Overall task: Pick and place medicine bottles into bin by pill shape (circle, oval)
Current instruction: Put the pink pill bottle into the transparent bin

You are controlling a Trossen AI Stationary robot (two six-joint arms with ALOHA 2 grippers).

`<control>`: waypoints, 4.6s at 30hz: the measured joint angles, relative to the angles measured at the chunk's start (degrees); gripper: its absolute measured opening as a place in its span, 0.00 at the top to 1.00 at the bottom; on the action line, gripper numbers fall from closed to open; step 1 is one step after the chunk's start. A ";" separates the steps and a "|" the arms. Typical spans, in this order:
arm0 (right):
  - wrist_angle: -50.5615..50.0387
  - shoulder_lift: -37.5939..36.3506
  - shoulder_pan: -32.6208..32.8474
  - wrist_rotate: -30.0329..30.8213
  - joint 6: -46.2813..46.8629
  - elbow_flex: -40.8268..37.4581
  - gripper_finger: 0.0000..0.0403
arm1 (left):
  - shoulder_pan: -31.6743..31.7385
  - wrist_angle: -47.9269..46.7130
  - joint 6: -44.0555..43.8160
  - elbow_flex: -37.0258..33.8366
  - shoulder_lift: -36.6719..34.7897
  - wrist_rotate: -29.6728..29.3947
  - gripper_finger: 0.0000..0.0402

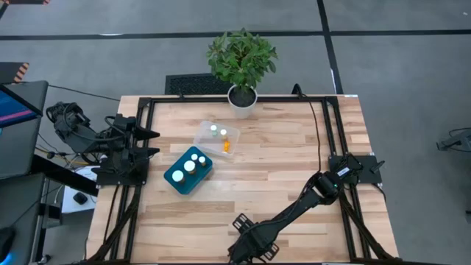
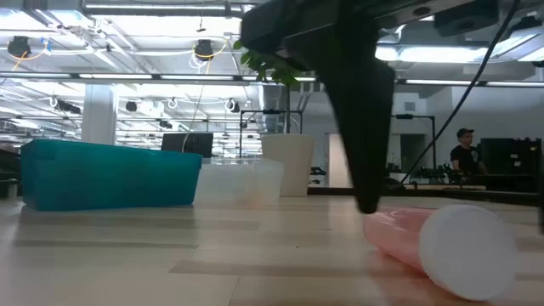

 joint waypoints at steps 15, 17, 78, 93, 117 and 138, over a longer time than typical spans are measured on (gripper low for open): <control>15.44 -11.39 3.01 -0.81 -1.23 -22.81 0.34 | 0.00 -0.02 0.00 0.00 0.00 -3.55 0.18; 16.90 -12.10 3.16 -0.84 -1.40 -25.05 0.34 | 0.00 0.00 0.00 0.00 0.00 -4.50 0.18; 74.11 -30.50 -23.17 10.26 18.11 -32.60 0.69 | 0.00 0.02 -4.16 0.00 0.10 -2.38 0.18; 113.48 -37.97 -26.45 11.95 20.96 -43.61 0.69 | 0.07 41.33 17.91 -18.31 1.16 -0.77 0.18; 115.54 -37.56 -22.31 12.85 21.35 -43.57 0.68 | 14.72 72.20 23.03 -26.56 16.42 21.48 0.18; 111.72 -37.58 -21.36 13.04 23.75 -43.55 0.68 | 16.43 74.54 24.45 -26.62 18.80 24.37 0.24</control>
